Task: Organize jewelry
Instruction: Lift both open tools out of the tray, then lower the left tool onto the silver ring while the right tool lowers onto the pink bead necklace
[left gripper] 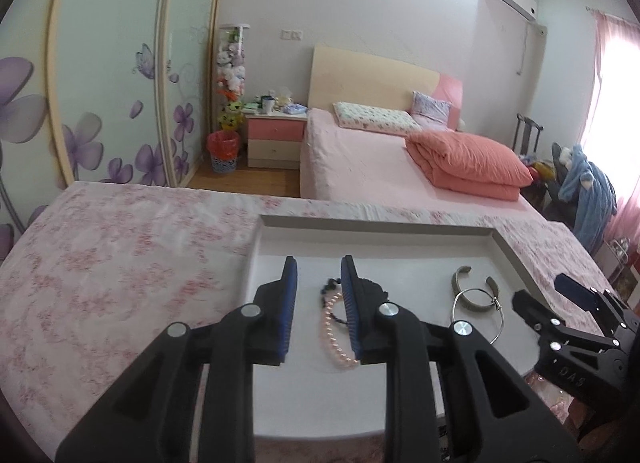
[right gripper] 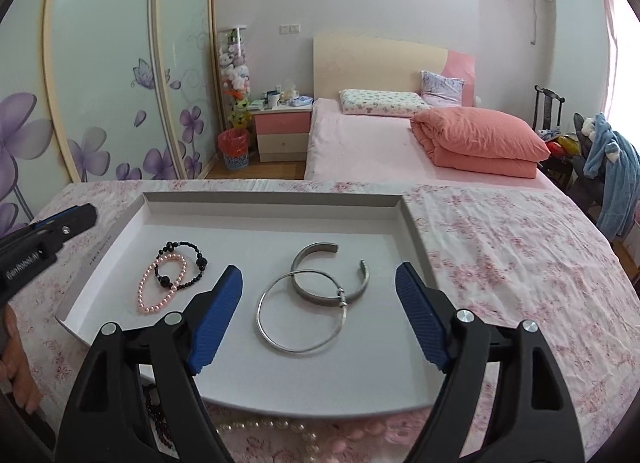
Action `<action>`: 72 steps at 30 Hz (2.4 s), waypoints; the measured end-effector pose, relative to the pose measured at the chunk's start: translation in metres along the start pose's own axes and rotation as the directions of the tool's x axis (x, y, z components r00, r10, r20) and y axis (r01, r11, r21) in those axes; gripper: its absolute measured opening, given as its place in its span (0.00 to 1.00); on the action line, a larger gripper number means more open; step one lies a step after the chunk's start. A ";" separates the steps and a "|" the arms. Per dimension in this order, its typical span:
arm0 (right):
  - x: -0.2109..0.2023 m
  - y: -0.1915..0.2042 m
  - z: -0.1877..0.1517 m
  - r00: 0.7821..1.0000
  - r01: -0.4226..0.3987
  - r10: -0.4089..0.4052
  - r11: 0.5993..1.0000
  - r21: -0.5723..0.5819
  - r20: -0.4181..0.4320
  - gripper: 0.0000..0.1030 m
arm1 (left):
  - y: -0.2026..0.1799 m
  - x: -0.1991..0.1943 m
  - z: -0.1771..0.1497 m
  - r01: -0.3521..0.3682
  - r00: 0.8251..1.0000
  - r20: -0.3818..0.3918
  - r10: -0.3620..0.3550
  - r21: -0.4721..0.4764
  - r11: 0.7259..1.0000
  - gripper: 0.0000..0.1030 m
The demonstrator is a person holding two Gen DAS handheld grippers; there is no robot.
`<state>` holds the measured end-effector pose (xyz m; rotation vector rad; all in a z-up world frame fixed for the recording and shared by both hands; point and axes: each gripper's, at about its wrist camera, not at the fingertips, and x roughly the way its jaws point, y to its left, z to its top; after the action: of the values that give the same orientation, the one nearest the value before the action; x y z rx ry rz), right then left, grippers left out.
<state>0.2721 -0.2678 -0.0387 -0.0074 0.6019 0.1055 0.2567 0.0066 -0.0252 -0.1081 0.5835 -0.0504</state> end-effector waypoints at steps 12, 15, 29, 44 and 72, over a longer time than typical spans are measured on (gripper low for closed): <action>-0.047 -0.017 -0.014 0.999 0.023 -0.023 1.000 0.009 0.031 0.72 | 0.015 -0.057 -0.020 -0.005 1.000 0.010 0.004 0.001 1.000 0.29; -0.059 -0.035 -0.025 0.999 0.032 -0.033 0.998 0.054 0.017 0.68 | 0.024 -0.071 -0.036 0.001 1.000 -0.009 -0.001 0.008 1.000 0.36; -0.041 -0.098 -0.074 0.977 0.108 -0.073 0.980 0.167 -0.201 0.48 | 0.055 -0.082 -0.082 -0.006 0.992 -0.124 0.008 0.019 1.000 0.43; -0.018 -0.075 -0.079 0.957 0.091 -0.073 0.995 0.051 -0.280 0.16 | 0.030 -0.077 -0.094 0.068 0.984 -0.171 -0.048 0.115 0.991 0.48; -0.028 -0.080 -0.084 0.961 0.081 -0.063 0.995 0.054 -0.271 0.15 | -0.026 -0.014 -0.103 0.118 0.946 -0.322 -0.032 0.251 0.961 0.22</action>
<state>0.2101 -0.3530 -0.0943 0.0199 0.8759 0.0137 0.1872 -0.0276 -0.1001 0.1443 0.8870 -0.2242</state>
